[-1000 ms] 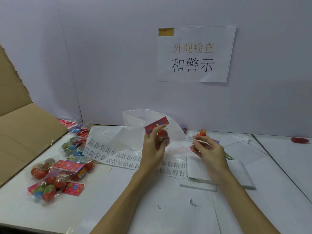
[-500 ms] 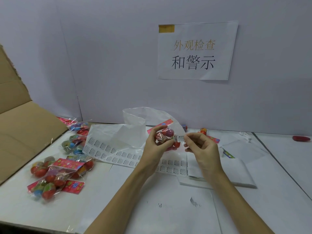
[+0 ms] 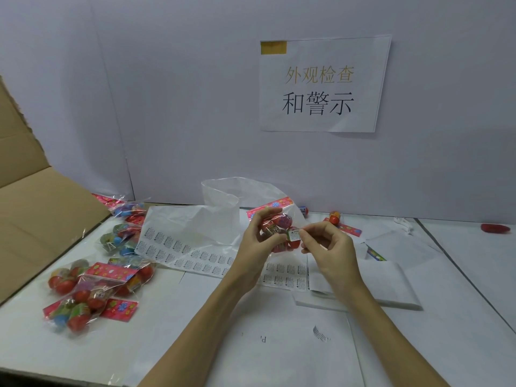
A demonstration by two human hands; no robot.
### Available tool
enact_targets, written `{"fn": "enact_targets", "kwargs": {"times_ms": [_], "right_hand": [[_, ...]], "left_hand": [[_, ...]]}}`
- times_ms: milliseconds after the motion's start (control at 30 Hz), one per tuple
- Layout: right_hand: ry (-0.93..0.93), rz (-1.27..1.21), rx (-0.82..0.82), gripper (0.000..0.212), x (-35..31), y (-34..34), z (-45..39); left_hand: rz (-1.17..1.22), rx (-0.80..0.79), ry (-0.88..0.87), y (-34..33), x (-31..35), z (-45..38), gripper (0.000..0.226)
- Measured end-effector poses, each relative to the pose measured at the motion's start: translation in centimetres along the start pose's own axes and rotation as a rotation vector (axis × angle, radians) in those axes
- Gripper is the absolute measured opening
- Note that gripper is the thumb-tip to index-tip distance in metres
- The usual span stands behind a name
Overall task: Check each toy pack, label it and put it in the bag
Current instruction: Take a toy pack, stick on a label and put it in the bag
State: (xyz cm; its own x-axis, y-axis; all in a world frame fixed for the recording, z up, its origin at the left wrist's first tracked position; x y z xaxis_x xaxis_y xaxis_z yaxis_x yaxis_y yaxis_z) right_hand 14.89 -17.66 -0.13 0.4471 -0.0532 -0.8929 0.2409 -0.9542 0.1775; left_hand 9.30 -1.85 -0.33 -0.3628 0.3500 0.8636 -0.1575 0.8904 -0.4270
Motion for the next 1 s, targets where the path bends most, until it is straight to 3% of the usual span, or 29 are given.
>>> {"fn": "enact_targets", "kwargs": {"times_ms": [667,767,833,867,967,1000], "right_hand": [[0.04,0.123,-0.015,0.005,-0.5,0.0,0.3],[0.136,0.444,0.107,0.029,-1.1,0.4,0.5],[0.003,0.399,0.165,0.061,-0.4,1.1,0.3],[-0.072,0.329,0.144,0.063,0.1,1.1,0.1],[-0.196,0.079,-0.017,0.023,1.0,0.2,0.0],[-0.21,0.033,-0.074,0.029,1.0,-0.4,0.2]], "left_hand": [[-0.1,-0.01,-0.046,-0.2,0.5,0.3,0.05],[-0.118,0.0,-0.055,-0.1,0.6,0.3,0.048],[-0.107,0.007,-0.051,0.1,0.6,0.3,0.047],[-0.106,0.011,-0.053,0.2,0.6,0.2,0.048],[-0.121,-0.01,-0.065,-0.1,0.7,0.3,0.05],[-0.127,-0.023,-0.068,-0.3,0.6,0.3,0.05]]}}
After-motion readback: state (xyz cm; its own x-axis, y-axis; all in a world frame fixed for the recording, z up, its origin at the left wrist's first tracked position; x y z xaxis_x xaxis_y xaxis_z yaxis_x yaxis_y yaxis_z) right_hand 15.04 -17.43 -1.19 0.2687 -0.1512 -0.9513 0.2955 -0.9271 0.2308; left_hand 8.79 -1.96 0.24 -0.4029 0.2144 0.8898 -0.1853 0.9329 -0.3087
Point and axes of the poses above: each hand's wrist, its own z-axis away from the middle knuckle, its own y-axis out of the back of the hand, x = y × z, the point moved 7 cm from there along -z, towards the middle knuckle, and after that the axes turned 10 degrees about z, right-handed, at the moved point
